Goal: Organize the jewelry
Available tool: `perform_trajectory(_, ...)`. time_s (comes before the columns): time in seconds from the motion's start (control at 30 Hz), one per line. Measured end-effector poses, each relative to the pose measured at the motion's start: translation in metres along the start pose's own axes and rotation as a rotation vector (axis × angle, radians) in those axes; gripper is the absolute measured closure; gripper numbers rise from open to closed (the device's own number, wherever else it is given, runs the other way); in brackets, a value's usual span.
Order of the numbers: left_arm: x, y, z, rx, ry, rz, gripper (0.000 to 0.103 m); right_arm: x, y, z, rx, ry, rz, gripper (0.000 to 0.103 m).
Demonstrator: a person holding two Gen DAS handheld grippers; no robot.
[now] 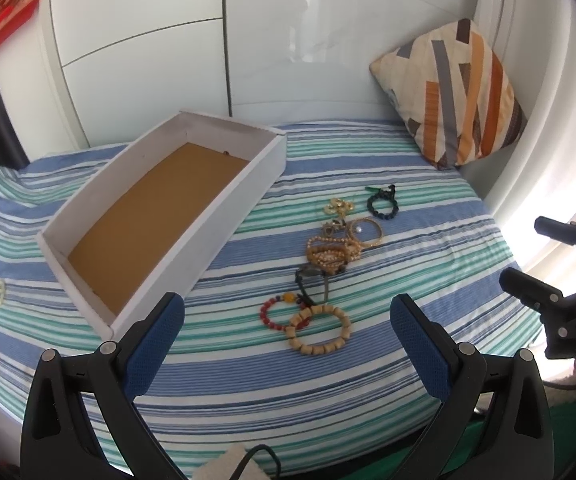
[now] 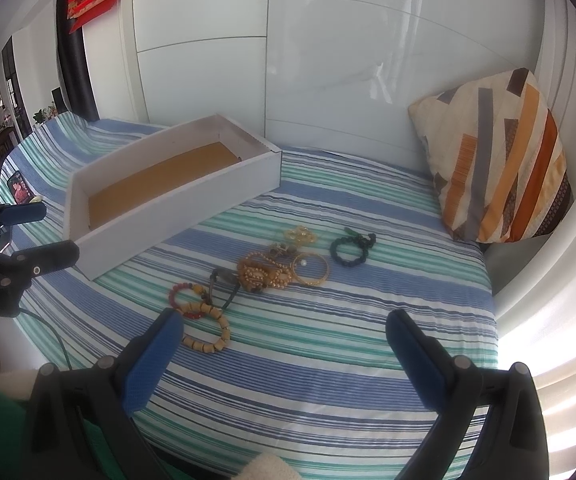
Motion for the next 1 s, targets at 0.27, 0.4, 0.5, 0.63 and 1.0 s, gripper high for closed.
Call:
perform_trajectory(0.27, 0.0008, 0.0011, -0.0003, 0.005, 0.001, -0.003, 0.001, 0.0007, -0.0012, 0.0021, 0.002, 0.001, -0.002, 0.000)
perform_trajectory(0.4, 0.0010, 0.0018, -0.0003, 0.003, 0.001, -0.003, 0.001, 0.0007, -0.0012, 0.0023, 0.003, 0.000, -0.001, 0.000)
perform_trajectory(0.5, 0.0010, 0.0020, -0.0003, 0.004, 0.001, -0.003, 0.001, 0.0006, -0.0011, 0.0019, 0.001, -0.001, -0.001, 0.000)
perform_trajectory(0.63, 0.0011, 0.0020, -0.0002, 0.004, 0.001, -0.003, 0.001, 0.0007, -0.0007, 0.0014, 0.002, 0.000, -0.001, 0.000)
perform_trajectory(1.0, 0.0008, 0.0020, -0.0001, 0.004, 0.000, -0.002, 0.001, 0.0002, -0.0006, 0.0006, 0.001, -0.002, -0.001, 0.000)
Point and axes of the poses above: each gripper's, at about its wrist camera, not at the fingertips, and x roughly the way its jaws point, y to its left, z to its top, the point moved 3 cm from there along x, roughly the way its jaws point, and after that the axes turned 13 degrees about x, right-handed, at the moved point
